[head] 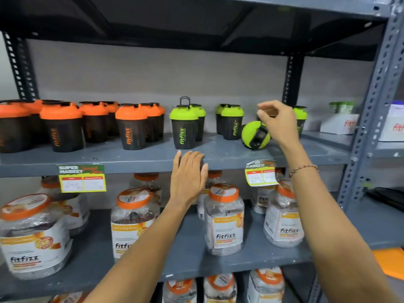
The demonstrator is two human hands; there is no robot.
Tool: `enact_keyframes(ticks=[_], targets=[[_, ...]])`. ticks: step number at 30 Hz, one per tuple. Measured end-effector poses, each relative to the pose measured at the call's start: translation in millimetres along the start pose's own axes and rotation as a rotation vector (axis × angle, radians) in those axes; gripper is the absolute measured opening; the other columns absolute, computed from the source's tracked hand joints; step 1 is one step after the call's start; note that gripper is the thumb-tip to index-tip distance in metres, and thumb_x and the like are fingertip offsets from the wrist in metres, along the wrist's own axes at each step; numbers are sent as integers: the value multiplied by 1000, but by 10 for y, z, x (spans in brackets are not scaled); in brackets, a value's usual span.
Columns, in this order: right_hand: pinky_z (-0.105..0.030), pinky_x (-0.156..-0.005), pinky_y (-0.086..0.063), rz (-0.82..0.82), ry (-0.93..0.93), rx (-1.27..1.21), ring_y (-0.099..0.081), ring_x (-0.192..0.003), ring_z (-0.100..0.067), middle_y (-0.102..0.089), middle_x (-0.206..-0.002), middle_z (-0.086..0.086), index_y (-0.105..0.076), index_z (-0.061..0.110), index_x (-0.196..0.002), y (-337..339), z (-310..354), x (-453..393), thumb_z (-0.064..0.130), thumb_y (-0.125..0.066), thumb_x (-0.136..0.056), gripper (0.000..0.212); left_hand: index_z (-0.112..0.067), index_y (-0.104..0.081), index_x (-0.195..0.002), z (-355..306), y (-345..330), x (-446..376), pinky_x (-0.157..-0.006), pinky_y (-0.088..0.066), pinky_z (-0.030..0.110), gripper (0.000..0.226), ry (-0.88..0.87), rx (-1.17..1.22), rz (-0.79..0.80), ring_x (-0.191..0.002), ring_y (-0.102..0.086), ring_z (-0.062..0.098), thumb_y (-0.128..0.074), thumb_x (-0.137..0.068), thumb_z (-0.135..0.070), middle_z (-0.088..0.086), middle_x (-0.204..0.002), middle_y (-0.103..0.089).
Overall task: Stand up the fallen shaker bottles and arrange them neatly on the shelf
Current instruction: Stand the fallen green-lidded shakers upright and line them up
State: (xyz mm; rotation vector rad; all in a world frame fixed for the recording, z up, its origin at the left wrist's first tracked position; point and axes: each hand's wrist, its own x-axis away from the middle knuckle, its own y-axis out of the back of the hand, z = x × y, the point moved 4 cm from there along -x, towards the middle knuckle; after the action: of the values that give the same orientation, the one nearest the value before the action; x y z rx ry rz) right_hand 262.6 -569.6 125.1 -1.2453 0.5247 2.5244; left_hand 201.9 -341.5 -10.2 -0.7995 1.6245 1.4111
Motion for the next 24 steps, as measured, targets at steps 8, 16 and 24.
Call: enact_keyframes(ticks=[8, 16, 24], targets=[[-8, -64, -43, 219, -172, 125, -59, -86, -20, -62, -117, -29, -51, -5, -123, 350, -1084, -70, -9, -42, -86, 39, -12, -61, -122, -646, -400, -169, -109, -24, 42, 43, -67, -150, 47, -116, -57, 23, -38, -93, -35, 3, -120, -63], [-39, -105, -40, 611, -63, 286, -45, -131, -32, -47, -141, -18, -37, 5, -138, -37, -1315, -210, 2, -61, -82, 61, -12, -61, -116, -694, -534, -161, -105, -27, 42, 39, 10, -279, -18, -106, -58, 25, -37, -95, -35, 5, -115, -63], [-35, -108, -34, 702, 66, 114, -38, -135, -28, -41, -148, -10, -30, 20, -144, -203, -1303, -329, 10, -76, -75, 84, -12, -61, -115, -708, -519, -165, -99, -31, 41, 38, -11, -295, -64, -104, -57, 25, -38, -94, -34, 5, -115, -62]])
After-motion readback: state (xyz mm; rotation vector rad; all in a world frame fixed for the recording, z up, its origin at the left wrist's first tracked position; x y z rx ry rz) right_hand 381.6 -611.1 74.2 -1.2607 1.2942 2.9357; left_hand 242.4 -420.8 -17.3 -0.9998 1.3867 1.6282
